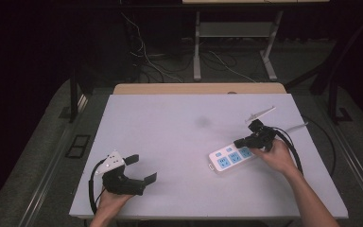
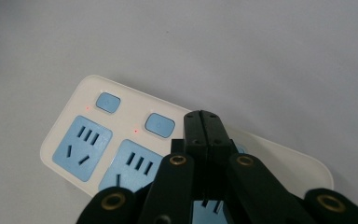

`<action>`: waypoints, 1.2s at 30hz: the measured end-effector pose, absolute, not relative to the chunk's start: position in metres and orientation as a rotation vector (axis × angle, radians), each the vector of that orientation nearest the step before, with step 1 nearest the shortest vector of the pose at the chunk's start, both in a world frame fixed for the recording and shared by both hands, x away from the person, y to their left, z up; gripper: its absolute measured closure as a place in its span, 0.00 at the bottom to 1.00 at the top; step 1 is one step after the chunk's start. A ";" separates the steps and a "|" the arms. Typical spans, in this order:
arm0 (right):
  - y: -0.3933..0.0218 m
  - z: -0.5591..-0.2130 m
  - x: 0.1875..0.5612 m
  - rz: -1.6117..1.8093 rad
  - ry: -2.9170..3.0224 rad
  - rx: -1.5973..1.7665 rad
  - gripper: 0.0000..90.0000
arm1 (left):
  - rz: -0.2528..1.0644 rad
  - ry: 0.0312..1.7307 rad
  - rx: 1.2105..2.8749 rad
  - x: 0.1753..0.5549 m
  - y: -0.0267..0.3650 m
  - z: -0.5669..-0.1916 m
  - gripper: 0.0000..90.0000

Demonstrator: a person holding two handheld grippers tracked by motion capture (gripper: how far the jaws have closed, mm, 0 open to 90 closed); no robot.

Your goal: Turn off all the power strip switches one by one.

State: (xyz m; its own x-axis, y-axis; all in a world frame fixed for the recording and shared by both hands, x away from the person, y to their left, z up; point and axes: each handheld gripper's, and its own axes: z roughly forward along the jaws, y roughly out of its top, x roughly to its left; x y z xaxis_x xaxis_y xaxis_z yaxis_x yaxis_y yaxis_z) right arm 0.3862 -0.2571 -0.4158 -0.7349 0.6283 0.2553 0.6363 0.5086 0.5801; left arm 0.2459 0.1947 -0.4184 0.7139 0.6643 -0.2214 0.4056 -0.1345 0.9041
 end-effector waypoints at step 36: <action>-0.239 -0.361 0.368 -1.078 -2.794 -0.965 1.00 | 0.270 0.843 1.767 0.246 0.192 -0.419 0.00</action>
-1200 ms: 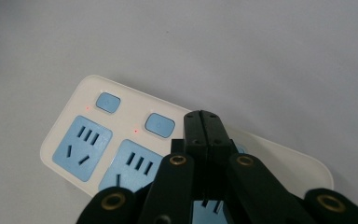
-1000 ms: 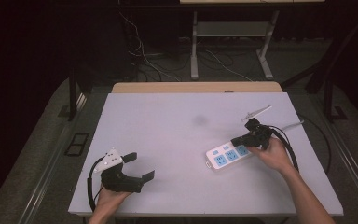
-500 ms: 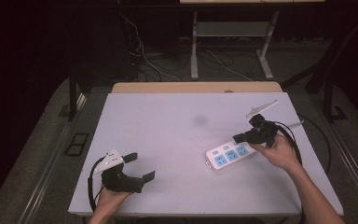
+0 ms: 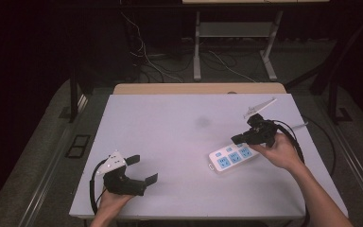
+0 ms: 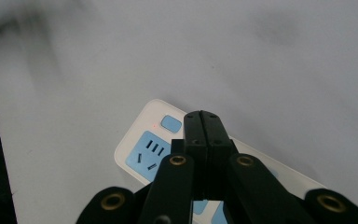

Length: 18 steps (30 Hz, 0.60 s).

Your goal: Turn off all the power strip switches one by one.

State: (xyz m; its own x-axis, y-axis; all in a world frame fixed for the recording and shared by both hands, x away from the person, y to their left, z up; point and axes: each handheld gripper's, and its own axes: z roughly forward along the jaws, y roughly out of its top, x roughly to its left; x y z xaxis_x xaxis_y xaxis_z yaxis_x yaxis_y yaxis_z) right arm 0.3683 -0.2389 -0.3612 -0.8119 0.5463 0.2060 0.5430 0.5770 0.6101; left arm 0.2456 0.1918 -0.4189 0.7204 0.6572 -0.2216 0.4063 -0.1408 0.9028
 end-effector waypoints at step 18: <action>-0.228 -0.380 0.383 0.999 2.835 0.990 1.00 | 0.272 0.841 1.766 0.245 0.193 -0.419 0.00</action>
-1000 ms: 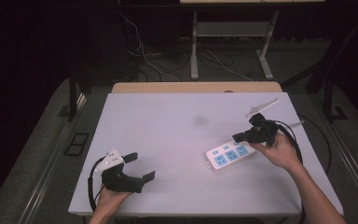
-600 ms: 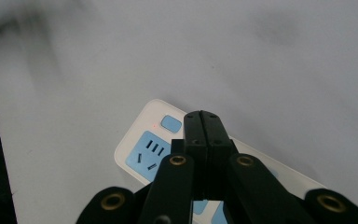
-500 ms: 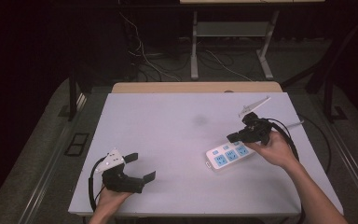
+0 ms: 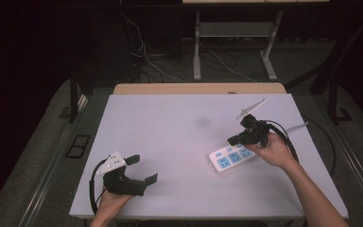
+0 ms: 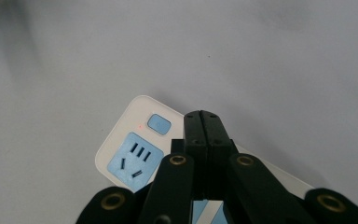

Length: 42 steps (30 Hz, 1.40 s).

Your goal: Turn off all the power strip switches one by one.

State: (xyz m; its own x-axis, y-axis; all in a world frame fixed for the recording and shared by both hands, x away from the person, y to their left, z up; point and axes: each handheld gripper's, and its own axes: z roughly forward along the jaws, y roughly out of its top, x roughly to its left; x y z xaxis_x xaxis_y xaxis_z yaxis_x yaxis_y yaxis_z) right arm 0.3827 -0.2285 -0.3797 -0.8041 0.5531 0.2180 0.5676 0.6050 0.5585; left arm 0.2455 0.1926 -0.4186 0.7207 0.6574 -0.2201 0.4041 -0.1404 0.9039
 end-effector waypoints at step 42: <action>-0.225 -0.410 0.390 -0.929 -2.747 -1.001 1.00 | 0.270 0.829 1.774 0.246 0.192 -0.419 0.00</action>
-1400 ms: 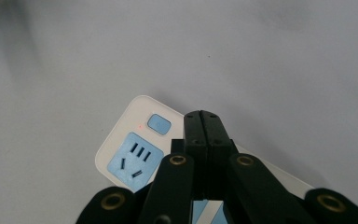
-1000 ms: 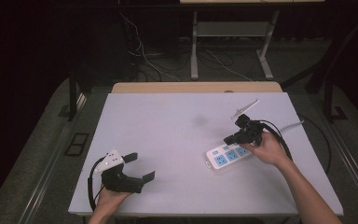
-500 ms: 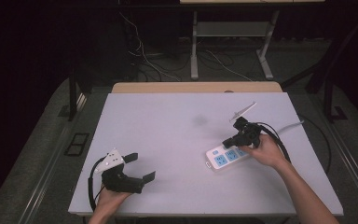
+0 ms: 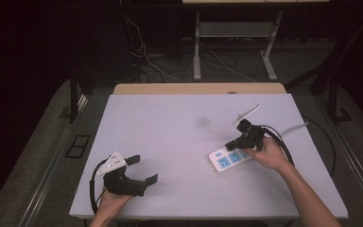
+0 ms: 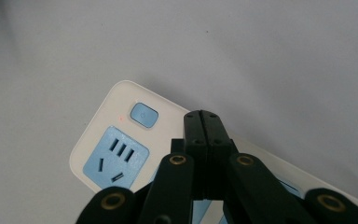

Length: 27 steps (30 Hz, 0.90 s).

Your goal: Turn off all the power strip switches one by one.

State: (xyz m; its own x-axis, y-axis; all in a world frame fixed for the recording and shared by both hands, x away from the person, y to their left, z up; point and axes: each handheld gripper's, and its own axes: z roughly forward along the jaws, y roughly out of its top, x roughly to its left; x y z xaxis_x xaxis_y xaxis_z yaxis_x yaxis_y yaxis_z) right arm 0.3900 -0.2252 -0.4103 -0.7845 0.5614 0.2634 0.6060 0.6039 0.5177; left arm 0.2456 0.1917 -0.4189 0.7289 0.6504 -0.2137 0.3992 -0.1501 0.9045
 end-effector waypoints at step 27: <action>-0.220 -0.413 0.384 -0.957 -2.783 -0.983 1.00 | 0.267 0.824 1.782 0.245 0.189 -0.419 0.00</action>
State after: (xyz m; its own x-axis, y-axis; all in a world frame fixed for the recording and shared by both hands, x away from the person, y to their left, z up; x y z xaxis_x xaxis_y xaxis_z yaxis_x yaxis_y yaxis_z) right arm 0.3835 -0.2201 -0.4129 -0.7985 0.5561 0.2304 0.5802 0.6092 0.5406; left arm 0.2447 0.1888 -0.4191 0.7325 0.6470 -0.2120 0.4002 -0.1573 0.9028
